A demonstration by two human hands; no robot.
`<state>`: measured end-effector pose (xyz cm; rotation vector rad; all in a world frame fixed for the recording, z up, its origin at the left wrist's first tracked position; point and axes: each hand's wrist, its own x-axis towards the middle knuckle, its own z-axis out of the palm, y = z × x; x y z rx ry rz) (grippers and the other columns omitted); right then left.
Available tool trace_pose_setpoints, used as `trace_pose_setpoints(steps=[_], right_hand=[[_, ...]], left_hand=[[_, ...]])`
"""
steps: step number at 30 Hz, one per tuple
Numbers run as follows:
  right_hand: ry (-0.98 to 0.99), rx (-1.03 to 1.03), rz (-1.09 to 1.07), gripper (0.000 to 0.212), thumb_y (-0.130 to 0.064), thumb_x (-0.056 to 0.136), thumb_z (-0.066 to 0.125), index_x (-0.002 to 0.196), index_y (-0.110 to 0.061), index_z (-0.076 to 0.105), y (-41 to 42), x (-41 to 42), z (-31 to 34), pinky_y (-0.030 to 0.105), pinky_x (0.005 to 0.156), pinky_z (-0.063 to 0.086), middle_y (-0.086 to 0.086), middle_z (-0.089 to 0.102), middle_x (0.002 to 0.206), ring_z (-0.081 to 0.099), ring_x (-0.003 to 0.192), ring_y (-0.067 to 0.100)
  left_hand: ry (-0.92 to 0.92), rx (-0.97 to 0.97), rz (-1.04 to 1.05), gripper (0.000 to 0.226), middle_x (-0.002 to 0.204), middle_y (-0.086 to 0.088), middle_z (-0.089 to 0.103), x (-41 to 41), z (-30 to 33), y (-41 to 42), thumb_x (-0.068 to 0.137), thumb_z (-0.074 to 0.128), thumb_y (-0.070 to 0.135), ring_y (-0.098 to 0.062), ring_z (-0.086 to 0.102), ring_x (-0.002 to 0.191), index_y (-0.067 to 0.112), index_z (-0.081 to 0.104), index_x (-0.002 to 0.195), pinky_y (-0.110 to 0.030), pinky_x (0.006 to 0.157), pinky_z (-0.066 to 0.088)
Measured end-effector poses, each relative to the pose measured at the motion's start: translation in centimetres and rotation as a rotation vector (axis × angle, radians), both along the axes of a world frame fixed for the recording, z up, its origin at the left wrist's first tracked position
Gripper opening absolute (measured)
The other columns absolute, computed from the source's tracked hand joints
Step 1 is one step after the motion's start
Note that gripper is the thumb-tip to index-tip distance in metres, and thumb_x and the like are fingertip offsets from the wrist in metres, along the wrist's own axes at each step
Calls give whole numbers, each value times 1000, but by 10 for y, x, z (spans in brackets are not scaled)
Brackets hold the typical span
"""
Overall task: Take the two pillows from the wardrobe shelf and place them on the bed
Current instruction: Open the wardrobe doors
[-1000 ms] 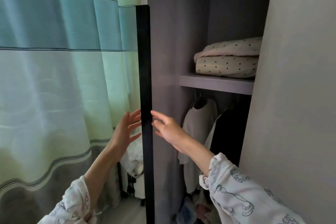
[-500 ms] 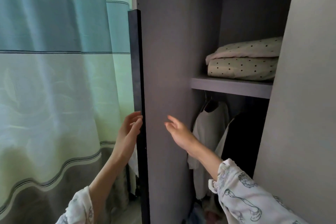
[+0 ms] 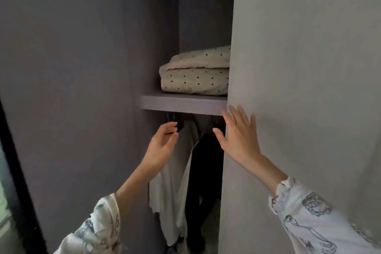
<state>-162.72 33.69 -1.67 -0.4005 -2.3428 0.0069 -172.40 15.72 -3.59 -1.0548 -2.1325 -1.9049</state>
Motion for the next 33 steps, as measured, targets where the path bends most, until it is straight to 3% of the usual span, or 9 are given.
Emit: trace_pose_setpoints(steps=[4,9,12,15,19,21,24,30,33], right_hand=[[-4,162,-151,68,-42,89,54,147,-20,25,67,11,14,63,110,3,11,10,159,0,146,32],[-125,196,-270,80,-47,85,56,149,-26,14,116,16,14,69,106,2,7,-8,159,-14,144,33],[-206,241,-320,85,-52,84,55,150,-28,6,127,14,5,70,106,5,6,-16,158,-19,142,36],[-232,271,-343,88,-52,83,56,149,-28,3,130,12,3,70,106,4,6,-17,158,-20,141,37],[-242,266,-342,89,-50,82,60,149,-28,6,127,15,5,70,106,6,7,-15,158,-19,142,37],[-246,253,-334,89,-48,82,60,149,-28,6,123,19,5,68,107,8,6,-15,158,-18,142,37],[-238,194,-307,88,-46,84,60,150,-27,5,108,29,4,63,110,15,7,-17,158,-17,143,37],[-171,-89,-157,89,-37,90,55,149,-19,-9,52,60,-9,40,112,24,7,-31,153,-24,142,31],[-210,-211,-116,90,-35,90,55,149,-21,-12,20,82,-17,37,113,24,4,-35,152,-15,145,25]], left_hand=[[-45,-38,-109,38,132,-9,50,-12,12,84,95,47,15,-11,50,107,15,45,133,-30,99,41],[-86,-137,-228,59,154,0,24,-20,25,157,94,44,12,-16,32,135,23,19,147,-28,104,29],[-112,-86,-337,62,145,2,39,-21,35,181,90,45,5,-16,46,125,26,25,145,-31,100,43],[-114,-18,-356,60,120,7,53,-19,40,192,86,43,-1,-7,54,105,26,34,138,-22,78,50],[-142,8,-340,60,126,0,52,-21,36,188,86,46,-1,-16,53,112,27,37,138,-36,89,51],[-167,11,-379,62,125,-1,55,-20,38,178,84,44,-4,-18,56,111,28,40,137,-34,85,53],[-183,0,-443,64,115,5,59,-12,40,157,82,41,-6,-8,60,100,32,42,133,-19,67,52],[-160,14,-521,64,117,5,60,23,33,111,87,32,-11,-5,61,101,32,42,133,-16,65,53],[-145,11,-604,63,117,4,60,47,33,86,87,32,-12,-4,63,101,35,45,127,-15,66,53]])
